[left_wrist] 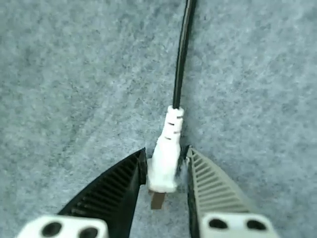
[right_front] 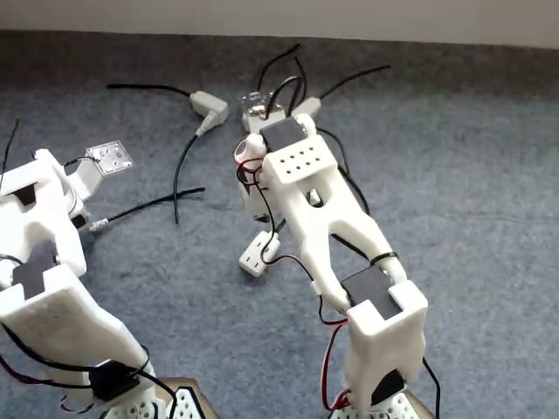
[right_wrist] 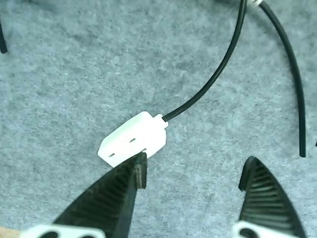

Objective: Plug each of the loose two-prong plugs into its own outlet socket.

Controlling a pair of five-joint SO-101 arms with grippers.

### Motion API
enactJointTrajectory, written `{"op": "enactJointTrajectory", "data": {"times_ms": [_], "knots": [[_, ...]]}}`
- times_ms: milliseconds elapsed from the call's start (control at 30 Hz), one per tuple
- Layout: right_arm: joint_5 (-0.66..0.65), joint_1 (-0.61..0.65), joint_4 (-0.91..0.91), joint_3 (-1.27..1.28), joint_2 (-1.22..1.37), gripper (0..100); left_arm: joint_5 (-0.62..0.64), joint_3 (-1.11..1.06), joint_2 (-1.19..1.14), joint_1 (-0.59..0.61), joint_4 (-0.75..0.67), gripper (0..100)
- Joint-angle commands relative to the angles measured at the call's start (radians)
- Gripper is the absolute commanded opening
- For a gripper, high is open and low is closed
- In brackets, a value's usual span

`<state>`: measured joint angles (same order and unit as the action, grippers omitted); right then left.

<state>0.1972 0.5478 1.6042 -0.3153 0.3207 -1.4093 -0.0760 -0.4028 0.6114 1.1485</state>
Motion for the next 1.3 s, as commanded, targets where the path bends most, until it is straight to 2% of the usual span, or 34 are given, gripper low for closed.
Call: {"op": "enactJointTrajectory", "data": {"times_ms": [0, 333, 567, 967, 1267], "knots": [[-0.014, -0.015, 0.001, -0.045, -0.056, 29.6, -0.333, 0.013, -0.007, -0.024, -0.023, 15], [-0.014, -0.015, -0.001, -0.045, -0.056, 29.6, -0.333, 0.002, 0.019, -0.061, -0.018, 15], [-0.014, -0.015, -0.001, -0.045, -0.056, 29.6, -0.338, 0.013, 0.054, -0.116, 0.034, 15], [-0.014, -0.015, 0.001, -0.045, -0.056, 29.6, -0.341, 0.015, 0.062, -0.068, -0.061, 15], [-0.014, -0.015, 0.001, -0.045, -0.056, 29.6, -0.361, 0.016, 0.064, -0.058, -0.06, 15]]}}
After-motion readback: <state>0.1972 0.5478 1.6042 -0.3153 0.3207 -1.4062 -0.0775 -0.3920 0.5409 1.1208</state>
